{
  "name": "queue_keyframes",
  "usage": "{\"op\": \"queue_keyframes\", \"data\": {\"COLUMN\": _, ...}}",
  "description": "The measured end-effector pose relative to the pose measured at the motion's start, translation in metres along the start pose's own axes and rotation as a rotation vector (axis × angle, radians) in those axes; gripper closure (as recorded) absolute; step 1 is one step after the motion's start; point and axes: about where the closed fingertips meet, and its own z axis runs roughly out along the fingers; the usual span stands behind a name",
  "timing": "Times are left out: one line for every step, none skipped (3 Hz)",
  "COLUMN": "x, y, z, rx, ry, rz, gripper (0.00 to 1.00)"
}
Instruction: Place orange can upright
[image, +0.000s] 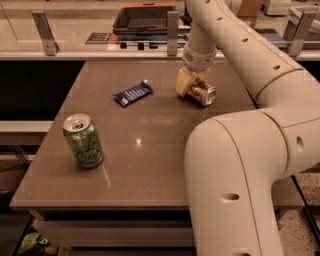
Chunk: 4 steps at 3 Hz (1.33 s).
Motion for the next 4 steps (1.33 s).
{"op": "queue_keyframes", "data": {"x": -0.0002, "y": 0.0000, "z": -0.0008, "rx": 0.000, "ry": 0.000, "rz": 0.000, "gripper": 1.00}}
{"op": "queue_keyframes", "data": {"x": -0.0036, "y": -0.0008, "z": 0.0005, "rx": 0.005, "ry": -0.008, "rz": 0.001, "gripper": 1.00}}
{"op": "queue_keyframes", "data": {"x": -0.0037, "y": -0.0008, "z": -0.0004, "rx": 0.006, "ry": -0.008, "rz": 0.002, "gripper": 1.00}}
{"op": "queue_keyframes", "data": {"x": 0.0005, "y": -0.0057, "z": -0.0091, "rx": 0.030, "ry": -0.009, "rz": 0.041, "gripper": 1.00}}
